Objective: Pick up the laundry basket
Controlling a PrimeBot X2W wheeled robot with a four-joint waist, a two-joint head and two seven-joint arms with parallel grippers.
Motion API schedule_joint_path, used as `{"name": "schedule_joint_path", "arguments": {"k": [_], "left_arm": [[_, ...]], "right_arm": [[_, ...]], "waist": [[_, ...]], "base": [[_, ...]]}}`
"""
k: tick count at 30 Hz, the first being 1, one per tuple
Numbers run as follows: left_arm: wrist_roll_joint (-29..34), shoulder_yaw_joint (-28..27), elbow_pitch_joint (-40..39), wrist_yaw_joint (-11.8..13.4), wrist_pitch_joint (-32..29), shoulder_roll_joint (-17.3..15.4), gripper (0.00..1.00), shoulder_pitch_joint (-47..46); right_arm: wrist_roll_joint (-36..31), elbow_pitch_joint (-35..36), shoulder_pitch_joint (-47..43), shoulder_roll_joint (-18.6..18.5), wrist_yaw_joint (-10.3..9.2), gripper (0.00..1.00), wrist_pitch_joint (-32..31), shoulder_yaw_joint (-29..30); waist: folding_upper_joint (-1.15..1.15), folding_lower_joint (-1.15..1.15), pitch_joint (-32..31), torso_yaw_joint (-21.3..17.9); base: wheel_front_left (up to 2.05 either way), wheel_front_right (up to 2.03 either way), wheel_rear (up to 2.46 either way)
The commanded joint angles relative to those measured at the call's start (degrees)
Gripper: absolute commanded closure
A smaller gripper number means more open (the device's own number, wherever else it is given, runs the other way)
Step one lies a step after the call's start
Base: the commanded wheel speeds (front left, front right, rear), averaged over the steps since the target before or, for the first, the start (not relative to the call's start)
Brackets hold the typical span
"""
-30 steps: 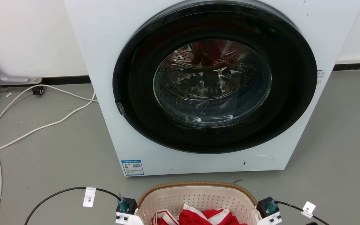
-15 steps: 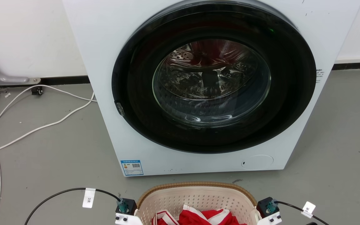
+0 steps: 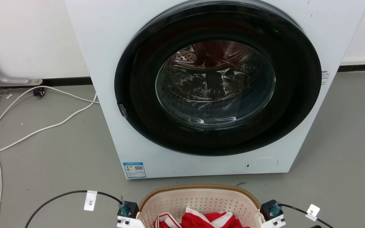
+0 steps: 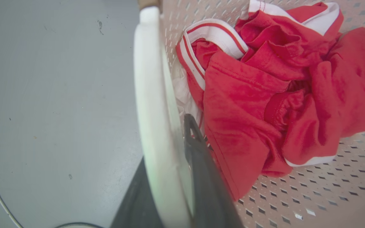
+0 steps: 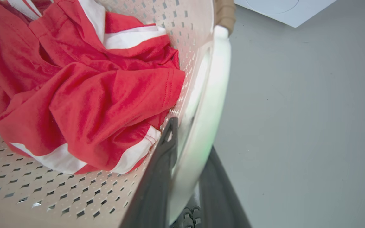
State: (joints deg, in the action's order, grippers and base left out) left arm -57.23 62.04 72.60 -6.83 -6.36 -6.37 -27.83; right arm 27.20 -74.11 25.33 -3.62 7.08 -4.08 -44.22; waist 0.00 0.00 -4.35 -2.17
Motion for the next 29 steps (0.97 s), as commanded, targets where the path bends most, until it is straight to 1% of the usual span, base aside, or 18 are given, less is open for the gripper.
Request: {"name": "schedule_joint_path", "arguments": {"k": [1,29], "left_arm": [[-0.13,0.52,-0.81,-1.12,0.42,1.19,1.0,-0.94],[-2.51,3.38,-0.66,-1.11,0.83,0.81,1.0,-1.07]], "right_arm": [[-0.19,0.55,-0.11,1.24,0.75,1.0,0.28,-0.44],[-0.1,0.55,-0.45,1.26,0.75,1.0,0.01,-0.5]], "waist": [[0.0,0.0,-0.01,0.04],[0.0,0.0,-0.2,-0.05]], "base": [[0.0,0.0,0.0],[0.0,0.0,0.0]]}}
